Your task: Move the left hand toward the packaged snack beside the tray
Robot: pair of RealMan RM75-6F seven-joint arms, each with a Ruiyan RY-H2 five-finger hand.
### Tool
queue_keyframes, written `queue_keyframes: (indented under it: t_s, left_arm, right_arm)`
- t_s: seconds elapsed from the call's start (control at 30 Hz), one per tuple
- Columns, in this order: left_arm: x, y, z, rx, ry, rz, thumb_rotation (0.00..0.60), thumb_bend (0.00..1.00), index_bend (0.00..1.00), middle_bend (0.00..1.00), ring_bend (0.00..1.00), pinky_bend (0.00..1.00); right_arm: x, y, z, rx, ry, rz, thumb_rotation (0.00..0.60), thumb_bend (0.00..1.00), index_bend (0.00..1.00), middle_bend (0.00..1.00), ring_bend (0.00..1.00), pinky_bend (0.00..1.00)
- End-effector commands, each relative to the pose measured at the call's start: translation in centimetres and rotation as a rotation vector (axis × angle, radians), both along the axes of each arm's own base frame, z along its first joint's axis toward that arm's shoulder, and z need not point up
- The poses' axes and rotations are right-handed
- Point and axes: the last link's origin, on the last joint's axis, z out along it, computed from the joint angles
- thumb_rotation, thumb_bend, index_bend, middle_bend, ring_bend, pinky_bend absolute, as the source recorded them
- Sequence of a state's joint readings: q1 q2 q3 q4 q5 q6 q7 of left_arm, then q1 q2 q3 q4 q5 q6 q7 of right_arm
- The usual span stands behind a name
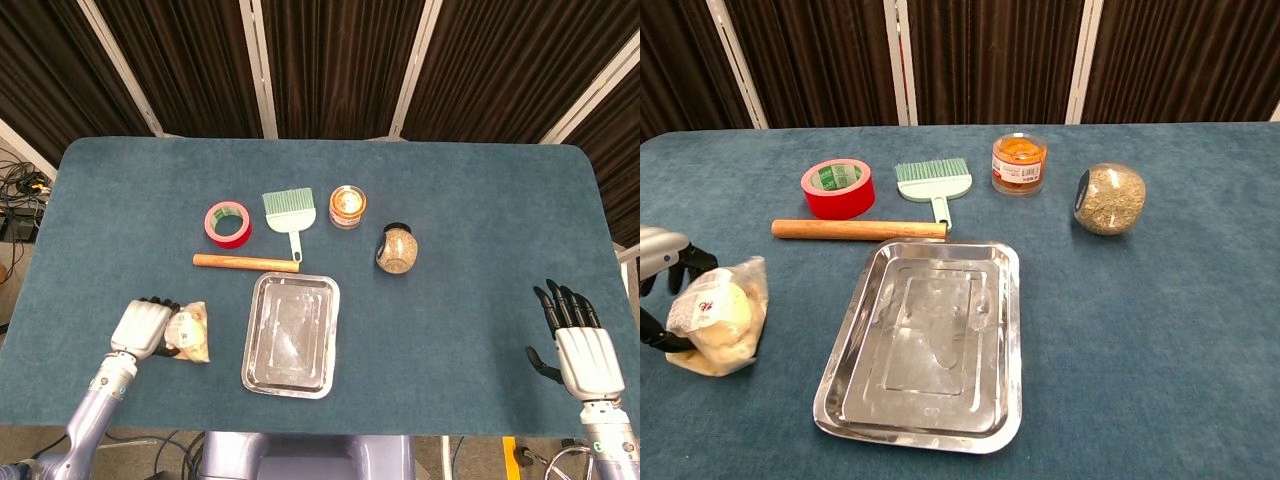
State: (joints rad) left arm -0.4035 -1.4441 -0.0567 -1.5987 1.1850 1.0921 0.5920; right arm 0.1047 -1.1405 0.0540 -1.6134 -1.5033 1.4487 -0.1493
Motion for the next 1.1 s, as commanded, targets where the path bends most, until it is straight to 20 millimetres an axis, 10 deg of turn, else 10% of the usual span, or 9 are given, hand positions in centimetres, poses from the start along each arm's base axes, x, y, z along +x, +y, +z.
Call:
queue_keyframes:
  t_s: [0.03,0.33,0.57,0.67,0.8,0.9,1.1]
  left_arm:
    - [0.1,-0.1,0.3,0.024,-0.023,-0.018,0.600,0.32,0.68,0.66,0.57,0.64]
    - [5.1,0.3,4.0,0.112,-0.204,-0.138,0.600,0.31,0.65,0.64,0.56,0.62]
    - [10.0,0.8,2.7,0.077,-0.268,-0.226,0.600,0.30,0.59,0.58,0.51,0.58]
    - [11.6,0.9,1.3,0.035,-0.267,-0.228,0.600,0.26,0.50,0.39,0.35,0.51]
    - [12.6,0.6,0.2,-0.017,-0.228,-0.228,0.600,0.21,0.23,0.05,0.06,0.21]
    - [12.4,0.4,0.3,-0.022,-0.202,-0.218,0.600,0.17,0.04,0.00,0.00,0.12]
    - [10.6,0.5,2.9,0.044,-0.207,-0.172,0.600,0.17,0.00,0.00,0.00,0.09]
  right_arm:
    - [0.0,0.0,0.0,0.000,0.001,0.000,0.600,0.30,0.00,0.00,0.00,0.10]
    - [0.1,0.0,-0.1,0.002,0.005,0.001,0.600,0.30,0.00,0.00,0.00,0.10]
    - [0.1,0.1,0.0,-0.001,0.003,0.001,0.600,0.30,0.00,0.00,0.00,0.10]
    - [0.0,0.1,0.1,-0.002,-0.001,0.001,0.600,0.30,0.00,0.00,0.00,0.10]
    - [0.0,0.1,0.2,-0.005,-0.005,0.002,0.600,0.30,0.00,0.00,0.00,0.10]
    - [-0.1,0.2,0.3,-0.006,-0.006,0.001,0.600,0.30,0.00,0.00,0.00,0.10]
    - [-0.1,0.3,0.4,-0.010,-0.006,0.002,0.600,0.30,0.00,0.00,0.00,0.10]
